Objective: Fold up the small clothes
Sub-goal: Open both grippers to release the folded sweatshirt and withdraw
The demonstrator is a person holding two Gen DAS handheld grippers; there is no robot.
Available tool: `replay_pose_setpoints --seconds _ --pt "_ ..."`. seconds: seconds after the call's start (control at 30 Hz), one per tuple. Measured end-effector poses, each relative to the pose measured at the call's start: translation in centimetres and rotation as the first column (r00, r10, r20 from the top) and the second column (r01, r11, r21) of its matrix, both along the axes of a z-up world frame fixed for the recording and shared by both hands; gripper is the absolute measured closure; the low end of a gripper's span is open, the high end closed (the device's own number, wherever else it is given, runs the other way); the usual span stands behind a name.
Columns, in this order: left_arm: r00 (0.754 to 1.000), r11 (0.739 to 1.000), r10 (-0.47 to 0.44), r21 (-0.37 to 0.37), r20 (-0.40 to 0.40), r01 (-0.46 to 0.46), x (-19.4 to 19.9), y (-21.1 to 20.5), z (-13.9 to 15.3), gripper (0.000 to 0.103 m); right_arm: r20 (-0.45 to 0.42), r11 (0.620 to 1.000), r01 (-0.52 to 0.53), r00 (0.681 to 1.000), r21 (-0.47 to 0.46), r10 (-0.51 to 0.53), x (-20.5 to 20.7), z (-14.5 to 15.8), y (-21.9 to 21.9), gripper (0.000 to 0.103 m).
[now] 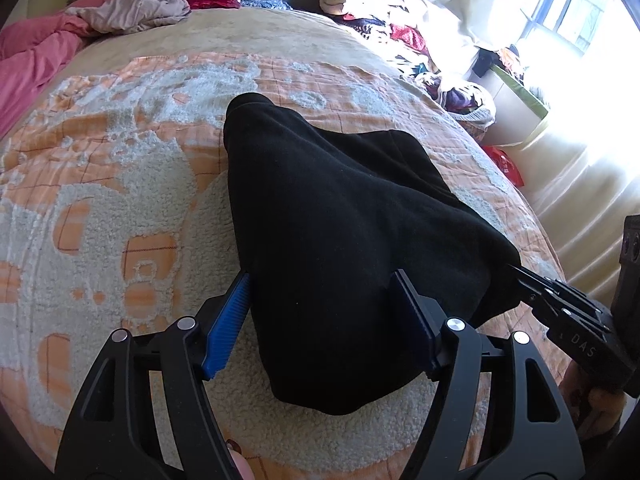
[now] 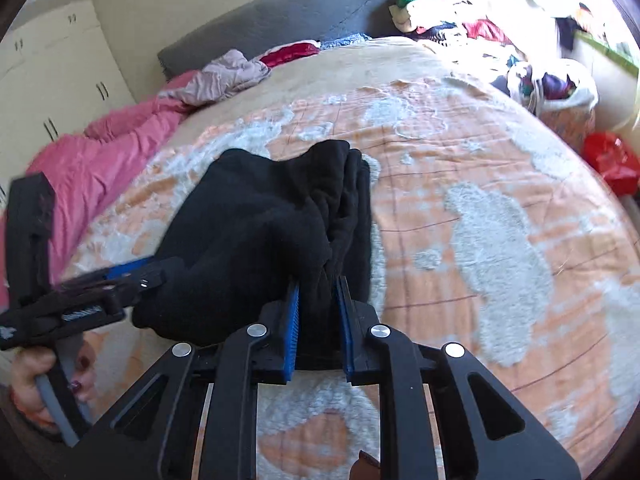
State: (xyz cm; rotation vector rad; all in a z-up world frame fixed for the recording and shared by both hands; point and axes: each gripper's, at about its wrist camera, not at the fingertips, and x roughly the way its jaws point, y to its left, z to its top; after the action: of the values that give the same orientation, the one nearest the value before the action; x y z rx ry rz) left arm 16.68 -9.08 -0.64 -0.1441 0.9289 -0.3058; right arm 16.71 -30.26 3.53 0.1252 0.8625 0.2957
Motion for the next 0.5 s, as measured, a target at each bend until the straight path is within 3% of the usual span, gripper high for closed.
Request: replay_pose_setpoints --seconds 0.13,0.27,0.5 --pt "1.000 1.000 0.002 0.011 -0.015 -0.002 0.0 -0.3 -0.6 0.041 -0.092 0.999 0.004 0.996 -0.048 -0.008 1.2 -2.3 0.6 0.081" --pt "1.000 1.000 0.008 0.016 -0.016 -0.008 -0.1 -0.2 -0.3 0.041 -0.089 0.999 0.035 0.995 -0.009 -0.036 0.7 -1.9 -0.3 0.067" --pt "1.000 1.000 0.012 0.013 -0.011 -0.012 -0.6 0.0 0.2 0.041 -0.016 0.995 0.074 0.997 0.070 -0.073 -1.4 -0.7 -1.1 0.064"
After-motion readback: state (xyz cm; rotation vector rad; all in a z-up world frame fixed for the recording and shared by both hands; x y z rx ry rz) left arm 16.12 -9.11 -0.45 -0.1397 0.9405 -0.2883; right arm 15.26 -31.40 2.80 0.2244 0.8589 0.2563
